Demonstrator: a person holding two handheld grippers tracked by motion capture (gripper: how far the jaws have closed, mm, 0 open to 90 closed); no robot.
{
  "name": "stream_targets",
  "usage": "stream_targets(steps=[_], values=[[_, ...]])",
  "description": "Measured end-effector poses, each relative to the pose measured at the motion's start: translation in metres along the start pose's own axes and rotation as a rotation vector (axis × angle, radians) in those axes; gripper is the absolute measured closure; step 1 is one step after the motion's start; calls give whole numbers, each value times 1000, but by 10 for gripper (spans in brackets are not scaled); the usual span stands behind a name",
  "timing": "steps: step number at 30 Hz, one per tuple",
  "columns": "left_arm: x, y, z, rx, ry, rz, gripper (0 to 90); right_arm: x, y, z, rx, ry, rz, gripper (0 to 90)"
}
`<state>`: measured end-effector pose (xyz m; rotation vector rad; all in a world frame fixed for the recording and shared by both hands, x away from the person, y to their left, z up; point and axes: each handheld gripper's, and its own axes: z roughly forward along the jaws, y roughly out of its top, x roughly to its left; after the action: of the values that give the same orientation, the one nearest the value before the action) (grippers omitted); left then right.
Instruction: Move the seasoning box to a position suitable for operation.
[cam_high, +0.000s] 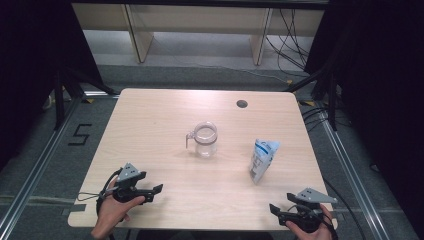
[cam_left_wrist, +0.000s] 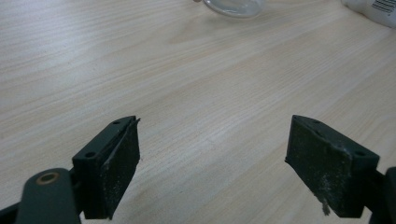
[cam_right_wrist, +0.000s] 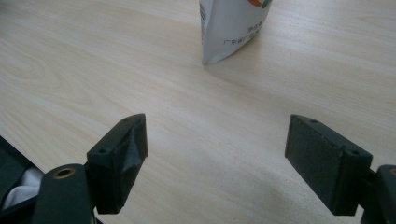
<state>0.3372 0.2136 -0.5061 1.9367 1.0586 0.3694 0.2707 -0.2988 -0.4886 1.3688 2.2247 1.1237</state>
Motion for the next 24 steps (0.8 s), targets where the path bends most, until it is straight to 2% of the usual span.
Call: stream_targets(steps=[3,4,5,6,7,8,9,10,11,12,14,15,16,17,19,24], values=[[0,0,1,-5,-1,5,170,0,0,0,5,8,8,224],[-1,0,2,-12,0,-4,173,0,0,0,3,7,7,223],[-1,0,2,-10,-1,-6,174,3,0,-1,12,2,46,223],[-1,0,2,-2,-5,-9,174,0,0,0,-9,-8,0,223],[2,1,0,26,-1,23,174,0,0,0,-9,-8,0,223],[1,1,2,-2,0,-7,174,0,0,0,-10,-7,1,223],[1,1,2,0,2,-5,174,1,1,0,-2,3,11,224],[1,1,2,0,2,-5,174,0,1,-1,-7,-3,-2,224],[0,1,3,-4,2,-16,174,0,1,-1,-7,-3,-2,224],[0,2,3,-10,0,-13,174,4,1,-1,1,7,45,225],[0,2,4,-15,4,-16,173,0,1,0,-23,-4,-8,229],[1,3,3,-11,3,-8,173,3,1,-1,-9,9,35,229],[3,4,2,14,7,6,172,3,1,0,-12,8,32,231],[2,4,3,-15,10,-18,172,3,1,0,-12,8,32,231],[4,7,4,-12,8,-16,170,4,1,-1,-6,14,45,231],[1,12,5,-38,16,-15,168,3,1,-1,-15,13,33,235]])
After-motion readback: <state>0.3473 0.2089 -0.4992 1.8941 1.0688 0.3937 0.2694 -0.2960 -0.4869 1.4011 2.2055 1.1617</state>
